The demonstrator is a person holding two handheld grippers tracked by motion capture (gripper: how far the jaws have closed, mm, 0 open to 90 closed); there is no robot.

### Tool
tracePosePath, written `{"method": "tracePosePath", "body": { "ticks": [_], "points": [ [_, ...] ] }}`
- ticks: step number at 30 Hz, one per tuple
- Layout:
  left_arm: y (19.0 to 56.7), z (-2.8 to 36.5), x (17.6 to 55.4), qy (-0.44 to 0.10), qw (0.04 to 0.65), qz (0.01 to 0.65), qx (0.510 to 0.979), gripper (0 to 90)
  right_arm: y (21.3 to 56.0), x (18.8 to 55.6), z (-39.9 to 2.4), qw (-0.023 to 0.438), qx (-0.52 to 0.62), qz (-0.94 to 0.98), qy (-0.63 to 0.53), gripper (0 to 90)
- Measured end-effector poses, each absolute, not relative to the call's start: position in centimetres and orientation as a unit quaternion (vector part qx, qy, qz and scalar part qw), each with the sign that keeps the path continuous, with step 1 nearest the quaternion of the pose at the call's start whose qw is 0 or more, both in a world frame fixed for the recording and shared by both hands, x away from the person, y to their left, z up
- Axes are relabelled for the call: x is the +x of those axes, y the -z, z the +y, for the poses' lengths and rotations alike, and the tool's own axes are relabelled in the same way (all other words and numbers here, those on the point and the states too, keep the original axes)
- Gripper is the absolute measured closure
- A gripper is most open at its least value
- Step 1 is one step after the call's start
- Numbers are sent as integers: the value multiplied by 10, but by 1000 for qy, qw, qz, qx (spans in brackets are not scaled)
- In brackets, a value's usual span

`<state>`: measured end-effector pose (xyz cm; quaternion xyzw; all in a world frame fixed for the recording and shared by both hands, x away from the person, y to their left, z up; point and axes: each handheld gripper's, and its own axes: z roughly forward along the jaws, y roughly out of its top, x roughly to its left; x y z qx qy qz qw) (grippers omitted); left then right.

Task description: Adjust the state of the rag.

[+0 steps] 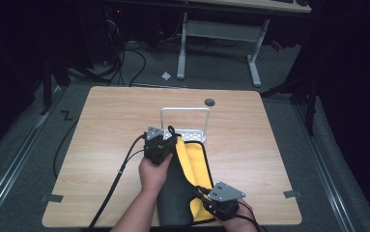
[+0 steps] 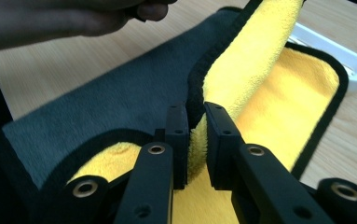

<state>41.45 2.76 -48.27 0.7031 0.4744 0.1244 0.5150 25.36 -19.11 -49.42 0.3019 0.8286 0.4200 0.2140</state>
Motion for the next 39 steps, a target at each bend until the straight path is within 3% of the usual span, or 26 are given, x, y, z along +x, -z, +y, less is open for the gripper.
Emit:
{"method": "tracePosePath", "body": {
  "ticks": [13,17,23,32,39],
  "points": [
    [494,-7,425,-110,491,470,725,827,508,255,-220,190,342,825,-408,752],
    [493,-20,423,-110,498,447,735,688,505,255,-228,210,360,810,-411,625],
    [490,-24,419,-90,517,434,733,552,502,256,-232,221,364,801,-421,615],
    [495,21,396,-92,508,423,745,517,509,261,-231,217,368,805,-412,636],
    [512,73,358,-98,484,433,754,593,511,265,-231,213,378,803,-409,689]
  ]
}}
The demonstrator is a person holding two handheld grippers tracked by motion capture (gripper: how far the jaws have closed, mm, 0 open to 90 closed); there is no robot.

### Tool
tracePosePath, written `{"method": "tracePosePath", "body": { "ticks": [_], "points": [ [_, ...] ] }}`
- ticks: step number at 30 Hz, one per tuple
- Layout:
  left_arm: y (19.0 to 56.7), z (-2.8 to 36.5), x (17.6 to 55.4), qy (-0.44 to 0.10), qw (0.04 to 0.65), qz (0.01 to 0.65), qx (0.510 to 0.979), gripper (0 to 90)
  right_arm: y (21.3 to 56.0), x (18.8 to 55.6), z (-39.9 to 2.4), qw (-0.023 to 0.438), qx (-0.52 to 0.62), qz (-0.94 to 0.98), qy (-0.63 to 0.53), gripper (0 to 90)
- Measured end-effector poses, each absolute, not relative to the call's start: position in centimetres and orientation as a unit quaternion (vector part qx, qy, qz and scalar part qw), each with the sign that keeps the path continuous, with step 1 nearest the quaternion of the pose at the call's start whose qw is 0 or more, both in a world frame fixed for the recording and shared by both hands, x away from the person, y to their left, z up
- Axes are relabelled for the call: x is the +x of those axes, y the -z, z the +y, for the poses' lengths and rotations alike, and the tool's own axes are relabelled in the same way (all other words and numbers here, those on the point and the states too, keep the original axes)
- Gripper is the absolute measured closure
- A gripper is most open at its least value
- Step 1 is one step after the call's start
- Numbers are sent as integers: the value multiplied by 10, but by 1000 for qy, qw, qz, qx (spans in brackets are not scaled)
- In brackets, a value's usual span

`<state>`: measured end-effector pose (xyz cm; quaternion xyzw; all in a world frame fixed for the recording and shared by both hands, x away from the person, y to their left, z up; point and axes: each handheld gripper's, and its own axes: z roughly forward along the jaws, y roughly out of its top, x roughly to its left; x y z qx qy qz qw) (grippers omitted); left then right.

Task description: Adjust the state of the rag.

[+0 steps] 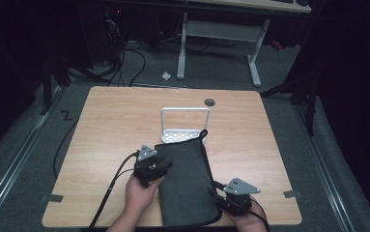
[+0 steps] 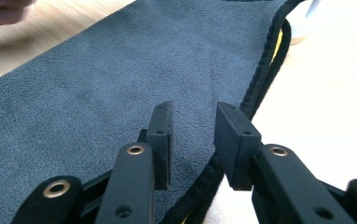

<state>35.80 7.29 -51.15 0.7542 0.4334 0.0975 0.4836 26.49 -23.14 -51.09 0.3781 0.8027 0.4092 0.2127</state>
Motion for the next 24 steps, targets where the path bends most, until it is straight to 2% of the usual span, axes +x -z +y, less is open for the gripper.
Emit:
{"method": "tracePosePath", "body": {
  "ticks": [7,9,10,12,15,24],
  "points": [
    [527,76,334,-104,457,414,780,587,514,269,-230,211,382,806,-400,756],
    [528,72,334,-108,458,402,786,597,515,270,-229,208,378,811,-395,805],
    [529,70,335,-103,457,399,788,639,515,271,-228,206,377,816,-388,863],
    [530,65,339,-99,443,399,796,705,515,274,-226,200,370,823,-380,898],
    [532,58,341,-103,424,390,811,762,512,284,-222,193,363,830,-378,899],
    [536,54,341,-132,411,362,827,768,514,349,-195,209,392,821,-358,866]
  ]
}}
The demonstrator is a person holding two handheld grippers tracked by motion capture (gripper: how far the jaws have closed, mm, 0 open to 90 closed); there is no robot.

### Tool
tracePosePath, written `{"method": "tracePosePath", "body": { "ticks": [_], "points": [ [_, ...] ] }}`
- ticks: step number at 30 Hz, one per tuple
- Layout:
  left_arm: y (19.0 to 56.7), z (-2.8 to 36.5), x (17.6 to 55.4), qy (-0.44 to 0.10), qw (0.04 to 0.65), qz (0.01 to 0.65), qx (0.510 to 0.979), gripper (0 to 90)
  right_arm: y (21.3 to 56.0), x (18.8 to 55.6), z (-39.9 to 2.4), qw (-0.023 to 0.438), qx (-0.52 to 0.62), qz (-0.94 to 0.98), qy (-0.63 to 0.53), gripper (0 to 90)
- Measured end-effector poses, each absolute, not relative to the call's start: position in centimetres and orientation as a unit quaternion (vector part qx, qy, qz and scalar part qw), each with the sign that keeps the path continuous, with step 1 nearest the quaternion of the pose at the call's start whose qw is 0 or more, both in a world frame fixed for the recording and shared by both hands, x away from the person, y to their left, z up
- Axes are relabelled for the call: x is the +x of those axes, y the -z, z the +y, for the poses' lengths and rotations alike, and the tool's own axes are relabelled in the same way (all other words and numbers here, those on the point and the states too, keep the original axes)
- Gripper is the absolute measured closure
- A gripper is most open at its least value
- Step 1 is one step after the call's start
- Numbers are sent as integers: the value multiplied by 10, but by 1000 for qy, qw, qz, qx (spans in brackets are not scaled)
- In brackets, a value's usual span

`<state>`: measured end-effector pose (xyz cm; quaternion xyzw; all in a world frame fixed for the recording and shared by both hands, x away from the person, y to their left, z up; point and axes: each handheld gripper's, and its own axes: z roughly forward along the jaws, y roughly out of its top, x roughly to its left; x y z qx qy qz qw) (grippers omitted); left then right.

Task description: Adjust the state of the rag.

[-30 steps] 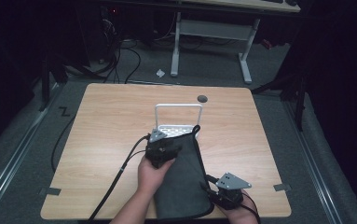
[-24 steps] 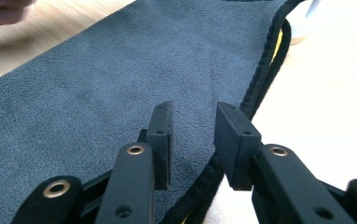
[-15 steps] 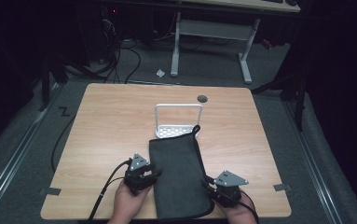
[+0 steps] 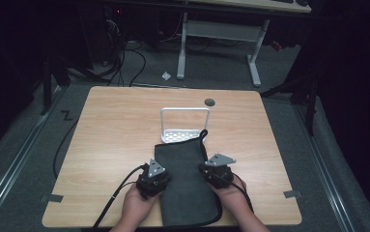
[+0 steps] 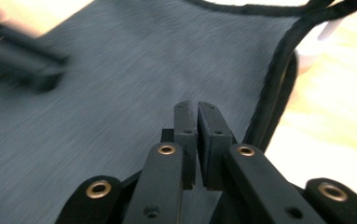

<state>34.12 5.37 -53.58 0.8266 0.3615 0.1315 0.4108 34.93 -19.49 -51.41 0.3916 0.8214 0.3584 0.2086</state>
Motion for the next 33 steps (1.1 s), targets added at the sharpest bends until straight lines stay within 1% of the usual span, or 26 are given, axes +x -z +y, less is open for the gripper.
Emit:
{"method": "tracePosePath", "body": {
  "ticks": [2,4,7,8,13,20,25,33],
  "points": [
    [536,54,341,-129,412,362,826,768,516,361,-192,218,399,819,-349,863],
    [536,56,341,-123,415,363,825,768,518,368,-191,218,406,820,-341,860],
    [536,59,341,-119,416,358,827,775,526,369,-191,201,408,829,-326,861],
    [536,59,340,-121,413,354,830,775,528,366,-192,205,403,829,-328,861],
    [533,64,332,-111,402,346,840,775,527,347,-193,195,386,839,-331,855],
    [533,74,317,-81,409,345,841,772,528,321,-198,172,363,849,-344,825],
    [535,77,306,-74,417,341,839,766,531,304,-199,176,360,844,-355,813],
    [533,78,304,-56,413,341,843,758,533,305,-202,169,363,840,-367,809]
  ]
}}
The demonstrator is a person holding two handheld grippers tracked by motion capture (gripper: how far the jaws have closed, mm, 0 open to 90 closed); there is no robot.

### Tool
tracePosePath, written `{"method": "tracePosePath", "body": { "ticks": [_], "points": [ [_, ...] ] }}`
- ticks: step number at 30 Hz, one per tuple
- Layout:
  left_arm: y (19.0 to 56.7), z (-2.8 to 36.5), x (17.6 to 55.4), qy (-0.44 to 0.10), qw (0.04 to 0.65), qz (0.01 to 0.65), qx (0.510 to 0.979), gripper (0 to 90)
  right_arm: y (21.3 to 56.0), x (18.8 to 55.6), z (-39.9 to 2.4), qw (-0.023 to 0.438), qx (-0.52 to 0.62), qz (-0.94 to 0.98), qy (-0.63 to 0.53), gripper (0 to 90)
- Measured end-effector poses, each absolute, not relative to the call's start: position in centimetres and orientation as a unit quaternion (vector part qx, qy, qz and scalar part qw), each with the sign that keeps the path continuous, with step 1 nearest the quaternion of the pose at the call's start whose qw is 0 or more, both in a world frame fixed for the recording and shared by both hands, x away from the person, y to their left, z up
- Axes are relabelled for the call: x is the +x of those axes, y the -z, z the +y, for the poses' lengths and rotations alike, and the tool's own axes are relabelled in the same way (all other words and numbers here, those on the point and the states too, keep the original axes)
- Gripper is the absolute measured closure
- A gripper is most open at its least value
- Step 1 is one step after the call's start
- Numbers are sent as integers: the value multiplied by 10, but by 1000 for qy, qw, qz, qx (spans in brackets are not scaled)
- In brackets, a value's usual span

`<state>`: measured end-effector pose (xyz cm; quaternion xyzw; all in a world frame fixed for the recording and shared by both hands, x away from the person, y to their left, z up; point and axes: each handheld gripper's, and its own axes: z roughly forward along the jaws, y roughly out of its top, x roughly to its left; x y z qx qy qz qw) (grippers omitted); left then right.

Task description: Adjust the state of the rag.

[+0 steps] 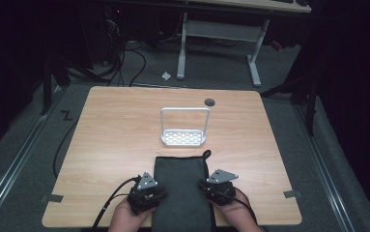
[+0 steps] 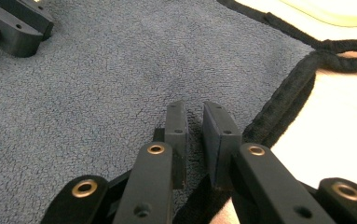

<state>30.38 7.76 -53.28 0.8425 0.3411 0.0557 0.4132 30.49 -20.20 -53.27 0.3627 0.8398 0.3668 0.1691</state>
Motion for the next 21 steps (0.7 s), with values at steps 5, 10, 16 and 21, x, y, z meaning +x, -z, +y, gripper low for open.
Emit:
{"method": "tracePosePath", "body": {
  "ticks": [5,10,16,21],
  "points": [
    [531,79,305,-53,422,340,839,711,532,305,-202,171,355,844,-363,808],
    [523,95,318,-71,451,371,809,644,532,306,-202,169,352,846,-364,807],
    [526,110,346,-66,454,419,783,483,532,307,-203,166,350,846,-366,806],
    [534,108,372,-55,452,456,765,433,532,307,-203,164,350,847,-365,806]
  ]
}}
